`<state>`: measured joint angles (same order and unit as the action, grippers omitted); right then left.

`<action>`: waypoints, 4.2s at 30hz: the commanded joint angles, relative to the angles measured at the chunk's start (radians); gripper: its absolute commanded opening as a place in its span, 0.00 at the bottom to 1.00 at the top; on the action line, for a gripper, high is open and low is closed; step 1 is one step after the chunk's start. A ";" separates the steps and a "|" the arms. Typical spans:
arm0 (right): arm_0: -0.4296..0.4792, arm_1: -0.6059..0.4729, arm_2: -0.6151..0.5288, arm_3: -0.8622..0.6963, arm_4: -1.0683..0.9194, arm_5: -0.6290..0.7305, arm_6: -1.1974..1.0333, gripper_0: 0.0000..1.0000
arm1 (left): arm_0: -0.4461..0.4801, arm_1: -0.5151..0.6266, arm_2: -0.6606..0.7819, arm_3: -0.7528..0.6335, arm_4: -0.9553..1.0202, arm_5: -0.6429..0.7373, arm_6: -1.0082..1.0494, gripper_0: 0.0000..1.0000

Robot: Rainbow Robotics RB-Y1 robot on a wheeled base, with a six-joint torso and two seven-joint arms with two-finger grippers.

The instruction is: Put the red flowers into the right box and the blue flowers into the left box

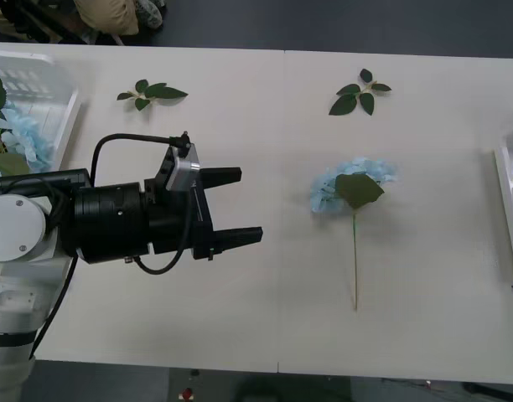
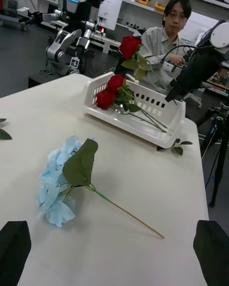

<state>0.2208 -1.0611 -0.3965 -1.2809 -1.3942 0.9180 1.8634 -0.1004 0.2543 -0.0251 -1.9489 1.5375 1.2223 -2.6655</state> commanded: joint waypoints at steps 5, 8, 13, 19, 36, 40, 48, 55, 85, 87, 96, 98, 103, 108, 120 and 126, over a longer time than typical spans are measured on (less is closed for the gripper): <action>-0.141 -0.040 0.025 0.175 0.017 -0.010 -0.004 0.32 | -0.007 -0.041 -0.002 -0.035 0.006 0.052 -0.040 1.00; -0.173 -0.040 0.051 0.201 0.035 -0.028 0.005 0.78 | -0.007 -0.047 -0.002 -0.035 0.010 0.075 -0.040 1.00; -0.184 -0.040 0.105 0.201 0.004 -0.037 0.020 0.96 | -0.001 -0.044 -0.001 -0.035 0.010 0.075 -0.040 1.00; -0.167 -0.039 0.117 0.104 -0.045 0.009 0.201 0.98 | -0.001 -0.044 -0.001 -0.035 0.010 0.075 -0.040 1.00; -0.054 0.081 0.191 -0.571 0.034 0.102 -0.202 0.98 | -0.001 -0.044 -0.001 -0.035 0.010 0.075 -0.040 1.00; -0.098 0.089 0.268 -0.644 0.104 0.101 -0.302 0.98 | -0.001 -0.044 -0.001 -0.035 0.010 0.075 -0.040 1.00; -0.347 0.170 0.550 -0.612 0.331 0.085 -0.460 0.98 | -0.001 -0.044 -0.001 -0.035 0.010 0.075 -0.040 1.00; -0.514 0.277 0.702 -0.494 0.437 0.075 -0.461 0.98 | -0.001 -0.044 -0.001 -0.035 0.010 0.075 -0.040 1.00; -0.653 0.336 0.929 -0.268 0.457 -0.005 -0.369 0.00 | -0.001 -0.044 -0.001 -0.035 0.010 0.075 -0.040 1.00; -0.667 0.339 0.929 -0.247 0.452 -0.005 -0.363 0.00 | -0.001 -0.044 -0.001 -0.035 0.010 0.075 -0.040 1.00; -0.689 0.263 0.921 -0.250 0.294 -0.018 -0.259 0.00 | -0.001 -0.044 -0.001 -0.035 0.010 0.075 -0.040 1.00; -0.675 0.214 0.901 -0.281 0.199 -0.030 -0.193 0.00 | -0.001 -0.044 -0.001 -0.035 0.010 0.075 -0.040 1.00; -0.515 0.119 0.726 -0.414 -0.095 -0.053 0.083 0.00 | -0.001 -0.044 -0.001 -0.035 0.010 0.075 -0.040 1.00; -0.279 0.193 0.443 -0.499 -0.385 -0.033 0.461 0.00 | -0.001 -0.044 -0.001 -0.035 0.010 0.075 -0.040 1.00; -0.314 0.553 0.159 -0.514 -0.548 0.257 0.769 0.00 | 0.057 -0.049 0.002 0.025 0.004 0.072 -0.040 1.00; -0.460 0.523 0.281 -0.514 -0.549 0.220 0.767 0.00 | 0.034 -0.044 0.054 0.050 0.058 0.049 -0.040 1.00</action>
<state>-0.1697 -0.4815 -0.1855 -1.7730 -1.9364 1.1699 2.6321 -0.0475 0.2145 -0.0148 -1.8823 1.6004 1.2690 -2.6655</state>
